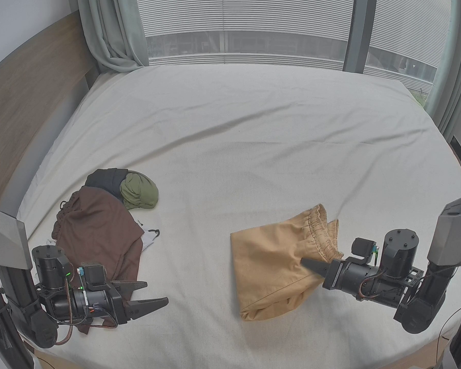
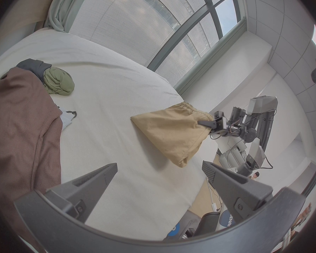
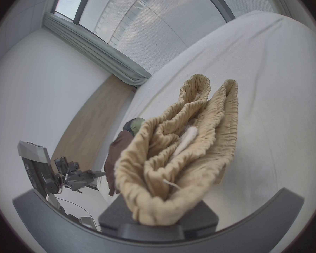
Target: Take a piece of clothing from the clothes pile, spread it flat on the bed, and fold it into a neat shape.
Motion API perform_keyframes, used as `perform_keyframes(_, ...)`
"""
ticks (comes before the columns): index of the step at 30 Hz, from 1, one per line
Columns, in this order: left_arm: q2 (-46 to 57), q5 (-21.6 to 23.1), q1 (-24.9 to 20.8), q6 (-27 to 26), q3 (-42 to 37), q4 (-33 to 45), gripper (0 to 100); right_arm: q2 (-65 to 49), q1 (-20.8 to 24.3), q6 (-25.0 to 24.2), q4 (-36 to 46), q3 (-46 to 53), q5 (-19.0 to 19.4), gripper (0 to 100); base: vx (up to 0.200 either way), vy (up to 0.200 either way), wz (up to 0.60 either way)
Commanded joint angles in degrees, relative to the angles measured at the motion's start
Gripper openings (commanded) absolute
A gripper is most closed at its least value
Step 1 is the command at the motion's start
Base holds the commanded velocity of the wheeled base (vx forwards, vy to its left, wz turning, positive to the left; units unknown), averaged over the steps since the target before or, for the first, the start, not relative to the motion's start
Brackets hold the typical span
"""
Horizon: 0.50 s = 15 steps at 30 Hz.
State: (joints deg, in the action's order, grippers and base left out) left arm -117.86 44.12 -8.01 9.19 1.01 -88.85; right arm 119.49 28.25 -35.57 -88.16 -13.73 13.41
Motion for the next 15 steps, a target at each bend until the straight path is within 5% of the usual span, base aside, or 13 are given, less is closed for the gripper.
perform_keyframes(1, 0.0, 0.0, 0.01, 0.04, -1.01, -0.01, 100, -5.32, 1.55, 0.06, 0.1, -0.86, -0.14, 0, 0.0, 0.0, 0.0)
perform_keyframes(15, 0.0, 0.0, 0.27, 0.04, -1.01, -0.01, 100, -6.38, 3.04, 0.15, 4.23, -9.12, -0.05, 0, 0.0, 0.0, 0.0)
